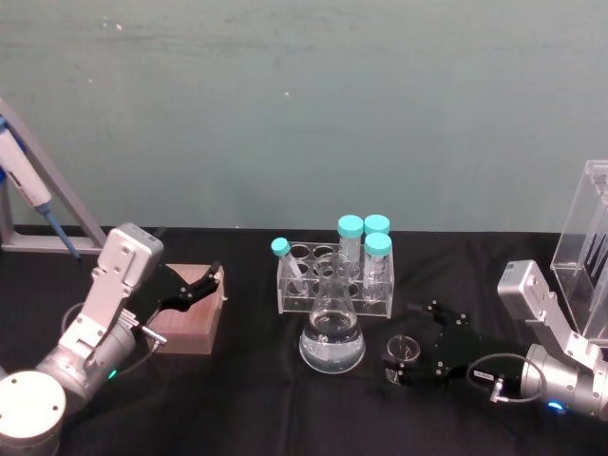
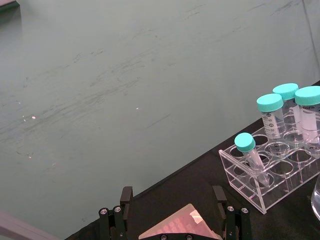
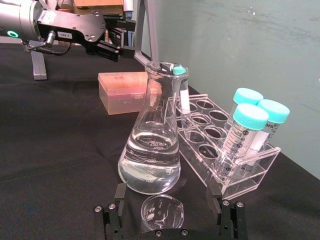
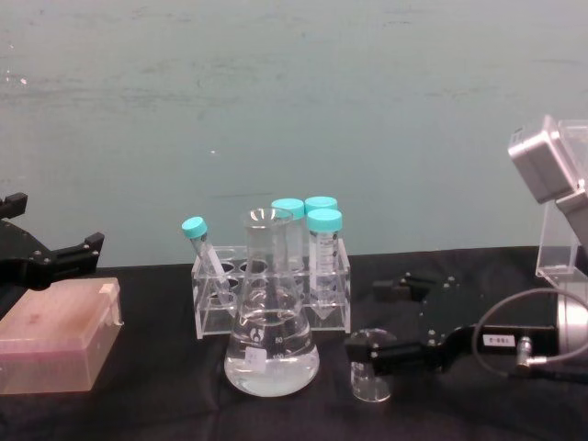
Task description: Place the experimental apparatus aside using one hand.
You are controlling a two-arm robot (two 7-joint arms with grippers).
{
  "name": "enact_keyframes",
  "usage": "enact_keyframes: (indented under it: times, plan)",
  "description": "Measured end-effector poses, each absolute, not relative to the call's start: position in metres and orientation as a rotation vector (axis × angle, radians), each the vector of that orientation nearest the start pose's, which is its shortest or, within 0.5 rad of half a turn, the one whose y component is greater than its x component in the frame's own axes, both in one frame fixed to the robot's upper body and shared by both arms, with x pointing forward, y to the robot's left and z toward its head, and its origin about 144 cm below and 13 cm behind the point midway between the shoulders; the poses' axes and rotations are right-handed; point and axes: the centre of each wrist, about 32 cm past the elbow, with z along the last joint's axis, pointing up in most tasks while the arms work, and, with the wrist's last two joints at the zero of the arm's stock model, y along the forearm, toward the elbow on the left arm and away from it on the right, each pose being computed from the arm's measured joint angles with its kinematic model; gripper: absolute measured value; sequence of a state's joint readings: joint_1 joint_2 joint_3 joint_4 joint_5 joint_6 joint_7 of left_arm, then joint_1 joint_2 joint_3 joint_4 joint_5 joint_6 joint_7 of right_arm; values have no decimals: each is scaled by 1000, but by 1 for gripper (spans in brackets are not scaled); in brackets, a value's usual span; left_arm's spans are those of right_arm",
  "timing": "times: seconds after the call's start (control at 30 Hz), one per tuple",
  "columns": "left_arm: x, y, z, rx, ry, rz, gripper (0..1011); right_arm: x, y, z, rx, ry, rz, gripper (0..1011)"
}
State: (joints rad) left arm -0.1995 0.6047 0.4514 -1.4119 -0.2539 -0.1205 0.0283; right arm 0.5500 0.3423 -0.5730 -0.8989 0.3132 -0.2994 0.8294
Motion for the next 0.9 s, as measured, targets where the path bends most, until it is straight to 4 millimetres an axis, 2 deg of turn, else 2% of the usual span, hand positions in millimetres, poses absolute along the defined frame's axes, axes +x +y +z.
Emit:
enact_keyframes:
  times: [0.9]
  plan:
    - [489, 310, 1140, 304, -285, 1248, 1000, 591, -260, 1109, -240, -74, -436, 1003]
